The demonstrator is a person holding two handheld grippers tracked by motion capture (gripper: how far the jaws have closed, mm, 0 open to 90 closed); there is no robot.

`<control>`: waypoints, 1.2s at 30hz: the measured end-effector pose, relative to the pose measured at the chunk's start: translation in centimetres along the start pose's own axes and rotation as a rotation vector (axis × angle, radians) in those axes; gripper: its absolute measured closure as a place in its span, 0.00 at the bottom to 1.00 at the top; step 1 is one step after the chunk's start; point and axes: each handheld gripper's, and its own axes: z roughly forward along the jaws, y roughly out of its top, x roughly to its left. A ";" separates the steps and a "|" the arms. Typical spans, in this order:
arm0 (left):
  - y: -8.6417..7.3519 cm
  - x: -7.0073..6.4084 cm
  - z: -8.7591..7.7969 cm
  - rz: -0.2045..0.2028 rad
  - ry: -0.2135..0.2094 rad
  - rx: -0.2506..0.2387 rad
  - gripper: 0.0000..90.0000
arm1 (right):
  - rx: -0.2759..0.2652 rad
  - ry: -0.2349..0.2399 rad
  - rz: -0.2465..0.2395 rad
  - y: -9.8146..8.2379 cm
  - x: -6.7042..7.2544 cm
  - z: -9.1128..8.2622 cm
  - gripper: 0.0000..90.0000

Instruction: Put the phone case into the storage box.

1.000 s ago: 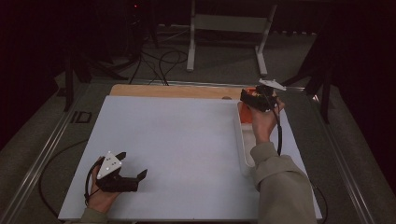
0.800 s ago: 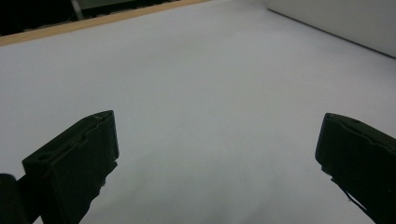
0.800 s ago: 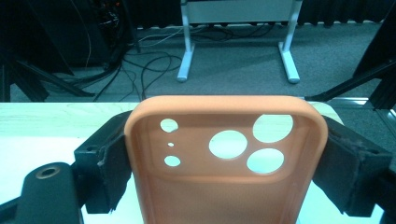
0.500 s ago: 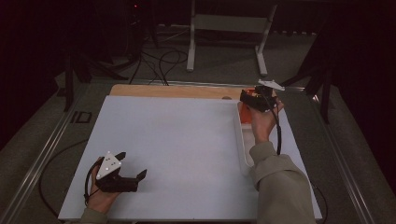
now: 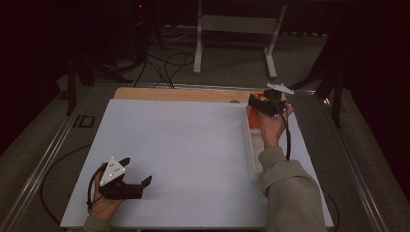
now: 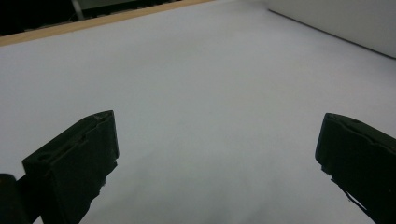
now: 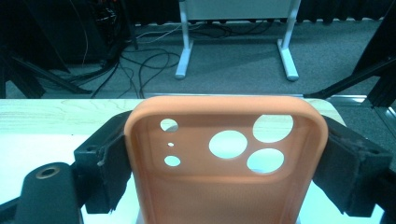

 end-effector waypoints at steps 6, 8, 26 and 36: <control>0.0 0.0 0.0 -0.001 -0.001 0.000 0.01 | 0.013 -0.006 0.000 -0.1 -0.1 0.2 0.17; 0.0 0.0 0.0 0.000 -0.001 0.001 0.01 | 0.014 -0.010 -0.006 -0.2 -0.1 0.3 0.17; -0.1 0.1 -0.2 -0.005 0.001 -0.003 0.01 | 0.024 -0.024 -0.015 -0.7 -0.1 1.4 0.17; -0.1 0.1 -0.2 -0.009 0.001 -0.009 0.01 | 0.028 -0.025 -0.010 -1.0 -0.2 1.8 0.17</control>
